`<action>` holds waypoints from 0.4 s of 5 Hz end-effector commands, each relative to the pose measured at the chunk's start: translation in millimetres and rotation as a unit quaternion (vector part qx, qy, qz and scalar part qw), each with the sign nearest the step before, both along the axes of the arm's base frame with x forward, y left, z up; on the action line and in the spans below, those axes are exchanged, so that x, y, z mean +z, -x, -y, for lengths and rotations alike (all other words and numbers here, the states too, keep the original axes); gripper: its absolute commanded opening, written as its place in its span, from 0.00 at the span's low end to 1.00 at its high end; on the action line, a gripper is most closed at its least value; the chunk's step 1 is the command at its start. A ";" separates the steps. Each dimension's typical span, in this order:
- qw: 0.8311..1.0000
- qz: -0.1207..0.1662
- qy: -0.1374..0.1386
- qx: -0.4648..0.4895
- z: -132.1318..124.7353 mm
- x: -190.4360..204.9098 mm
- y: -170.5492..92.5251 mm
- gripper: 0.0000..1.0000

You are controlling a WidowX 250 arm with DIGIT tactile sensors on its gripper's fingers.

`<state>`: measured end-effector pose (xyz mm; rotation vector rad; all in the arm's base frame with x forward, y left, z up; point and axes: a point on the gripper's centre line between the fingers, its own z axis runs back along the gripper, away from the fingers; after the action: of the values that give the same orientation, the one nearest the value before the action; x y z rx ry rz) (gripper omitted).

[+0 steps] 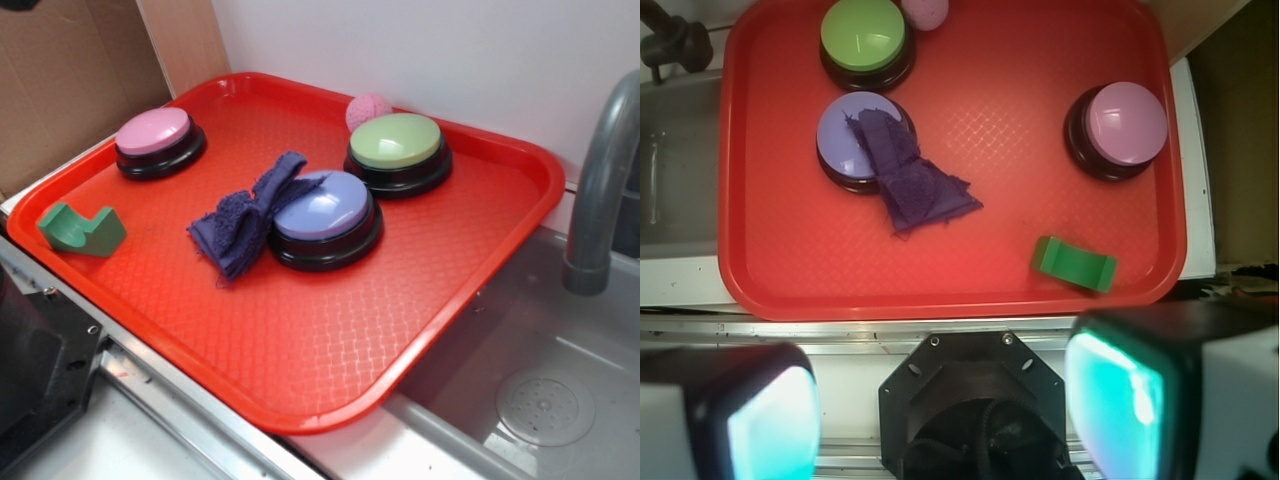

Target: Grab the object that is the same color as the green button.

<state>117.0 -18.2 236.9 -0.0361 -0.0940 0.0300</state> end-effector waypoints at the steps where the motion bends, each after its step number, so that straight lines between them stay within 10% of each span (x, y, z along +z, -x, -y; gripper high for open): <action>1: 1.000 0.000 0.000 0.000 0.0 0.0 0.0 1.00; 2: 0.998 0.005 0.003 0.060 -13.8 -16.3 -2.5 1.00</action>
<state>116.3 -3.4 213.5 -0.0278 -0.0809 0.1576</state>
